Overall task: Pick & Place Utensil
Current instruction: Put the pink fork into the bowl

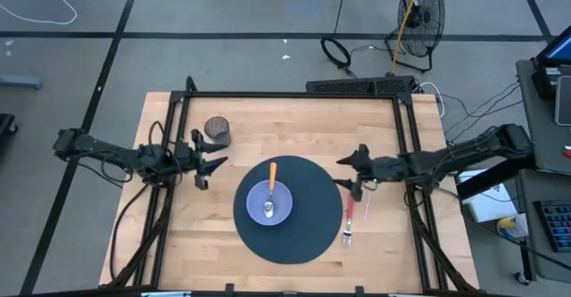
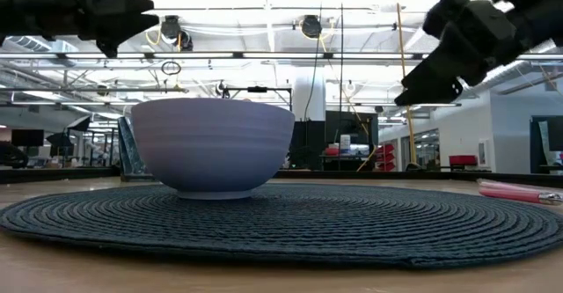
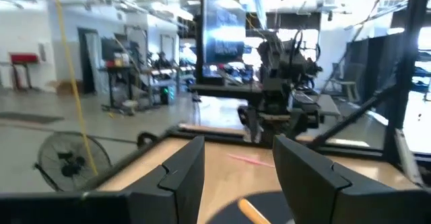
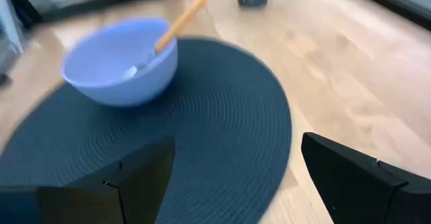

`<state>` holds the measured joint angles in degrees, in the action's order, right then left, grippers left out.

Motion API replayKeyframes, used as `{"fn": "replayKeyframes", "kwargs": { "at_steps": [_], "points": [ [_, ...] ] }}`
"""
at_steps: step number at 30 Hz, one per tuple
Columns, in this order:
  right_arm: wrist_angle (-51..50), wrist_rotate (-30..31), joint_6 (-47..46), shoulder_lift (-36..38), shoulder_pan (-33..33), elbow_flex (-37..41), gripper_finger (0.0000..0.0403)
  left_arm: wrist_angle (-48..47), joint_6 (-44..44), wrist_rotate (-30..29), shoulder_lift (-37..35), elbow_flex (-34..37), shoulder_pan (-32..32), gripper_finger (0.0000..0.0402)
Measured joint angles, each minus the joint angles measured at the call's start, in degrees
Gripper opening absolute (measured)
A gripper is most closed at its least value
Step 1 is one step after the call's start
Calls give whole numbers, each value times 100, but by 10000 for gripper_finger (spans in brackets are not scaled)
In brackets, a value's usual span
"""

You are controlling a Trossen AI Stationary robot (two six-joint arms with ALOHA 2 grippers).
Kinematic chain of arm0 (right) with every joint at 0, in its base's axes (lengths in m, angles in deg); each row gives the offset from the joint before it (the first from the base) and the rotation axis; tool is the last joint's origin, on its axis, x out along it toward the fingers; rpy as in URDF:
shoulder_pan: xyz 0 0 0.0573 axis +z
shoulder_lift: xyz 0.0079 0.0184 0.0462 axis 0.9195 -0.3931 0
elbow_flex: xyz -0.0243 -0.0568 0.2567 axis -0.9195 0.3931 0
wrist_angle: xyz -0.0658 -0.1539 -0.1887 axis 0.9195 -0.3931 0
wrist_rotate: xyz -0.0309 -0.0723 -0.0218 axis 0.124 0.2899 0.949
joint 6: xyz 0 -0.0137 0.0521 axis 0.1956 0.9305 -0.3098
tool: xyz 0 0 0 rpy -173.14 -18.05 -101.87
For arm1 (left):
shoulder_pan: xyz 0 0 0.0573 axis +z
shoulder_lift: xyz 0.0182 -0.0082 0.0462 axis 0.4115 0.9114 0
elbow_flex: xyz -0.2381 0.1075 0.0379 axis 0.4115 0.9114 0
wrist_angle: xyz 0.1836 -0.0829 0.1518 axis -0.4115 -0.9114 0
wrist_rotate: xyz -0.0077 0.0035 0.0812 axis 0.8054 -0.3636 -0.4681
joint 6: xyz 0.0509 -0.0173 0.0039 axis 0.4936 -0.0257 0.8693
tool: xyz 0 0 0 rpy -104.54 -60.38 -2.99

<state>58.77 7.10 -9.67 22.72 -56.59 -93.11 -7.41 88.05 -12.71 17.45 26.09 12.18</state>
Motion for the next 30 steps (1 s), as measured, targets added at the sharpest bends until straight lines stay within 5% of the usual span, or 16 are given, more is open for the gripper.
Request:
{"fn": "replayKeyframes", "kwargs": {
  "at_steps": [6, 12, 30],
  "points": [
    [-1567, 140, -710, -1154, 156, -1402, 318, -499, 197, 956, 4, 0, 0, 182],
    [-3456, 150, -2138, -1987, 189, -2410, 318, -613, -155, 1175, 15, 2, -2, 182],
    [-5073, -481, -6444, -2644, 1038, -2563, 318, -975, -336, 1861, 16, 2, -4, 182]
  ]
}}
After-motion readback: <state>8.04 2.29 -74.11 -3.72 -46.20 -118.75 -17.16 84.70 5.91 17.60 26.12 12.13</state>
